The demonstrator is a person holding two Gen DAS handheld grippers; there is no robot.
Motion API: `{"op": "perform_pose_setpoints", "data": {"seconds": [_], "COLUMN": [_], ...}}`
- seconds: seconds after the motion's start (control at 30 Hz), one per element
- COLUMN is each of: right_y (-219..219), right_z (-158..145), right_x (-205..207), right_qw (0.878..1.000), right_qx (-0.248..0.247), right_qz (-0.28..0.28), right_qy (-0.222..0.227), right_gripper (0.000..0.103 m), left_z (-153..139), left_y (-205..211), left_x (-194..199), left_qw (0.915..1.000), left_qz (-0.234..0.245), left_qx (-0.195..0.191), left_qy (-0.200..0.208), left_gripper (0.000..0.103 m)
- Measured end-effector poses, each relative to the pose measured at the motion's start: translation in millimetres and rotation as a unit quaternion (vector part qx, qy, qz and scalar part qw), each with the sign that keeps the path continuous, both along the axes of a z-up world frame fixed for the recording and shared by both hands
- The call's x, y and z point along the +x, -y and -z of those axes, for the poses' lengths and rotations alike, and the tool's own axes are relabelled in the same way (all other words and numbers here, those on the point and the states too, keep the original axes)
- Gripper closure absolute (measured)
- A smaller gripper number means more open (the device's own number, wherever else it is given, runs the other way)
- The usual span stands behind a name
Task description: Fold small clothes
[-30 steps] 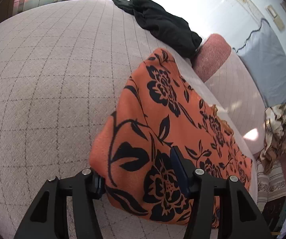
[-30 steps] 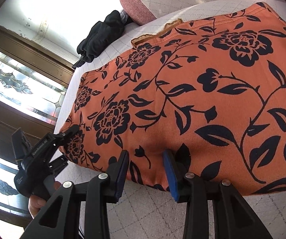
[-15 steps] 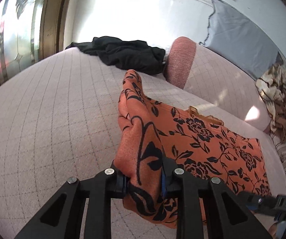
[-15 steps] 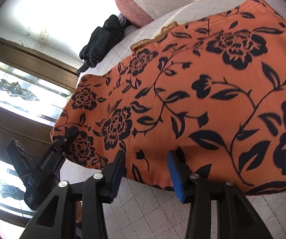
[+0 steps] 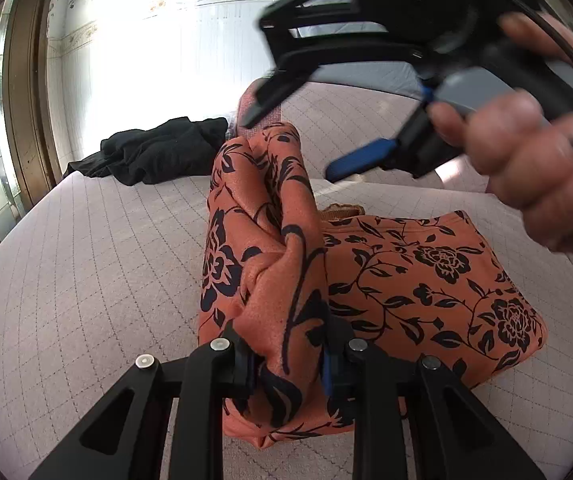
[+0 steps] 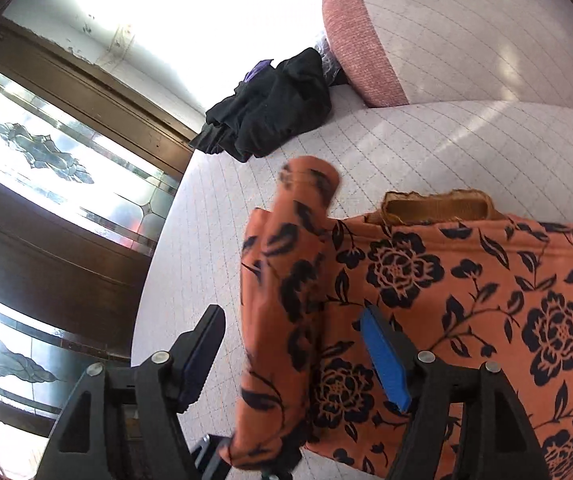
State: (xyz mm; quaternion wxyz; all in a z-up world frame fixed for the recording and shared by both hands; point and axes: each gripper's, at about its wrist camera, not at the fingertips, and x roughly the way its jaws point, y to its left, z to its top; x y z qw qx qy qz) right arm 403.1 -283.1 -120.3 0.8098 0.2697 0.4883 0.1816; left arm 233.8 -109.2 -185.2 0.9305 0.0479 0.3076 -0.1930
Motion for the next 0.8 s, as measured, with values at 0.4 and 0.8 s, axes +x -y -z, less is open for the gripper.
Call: {"op": "perform_pose_setpoints", "data": {"seconds": [0.4,0.8], "right_y": [-37,133], "right_z": [-2,8], "right_x": [37,-40], "right_qw": [0.976,0.984], "right_qx": [-0.213,-0.143], "right_qz": [-0.034,0.085], "right_qy": [0.02,0.06], "right_gripper": [0.083,0.088], "left_z": [2,-26], "left_y": [13,92], "left_x": [-8,-40], "left_qw": [0.9995,0.9859], "left_qz": [0.028,0.146], "left_qx": [0.008,-0.081], "left_qy": [0.007,-0.01], "left_gripper": [0.079,0.079]}}
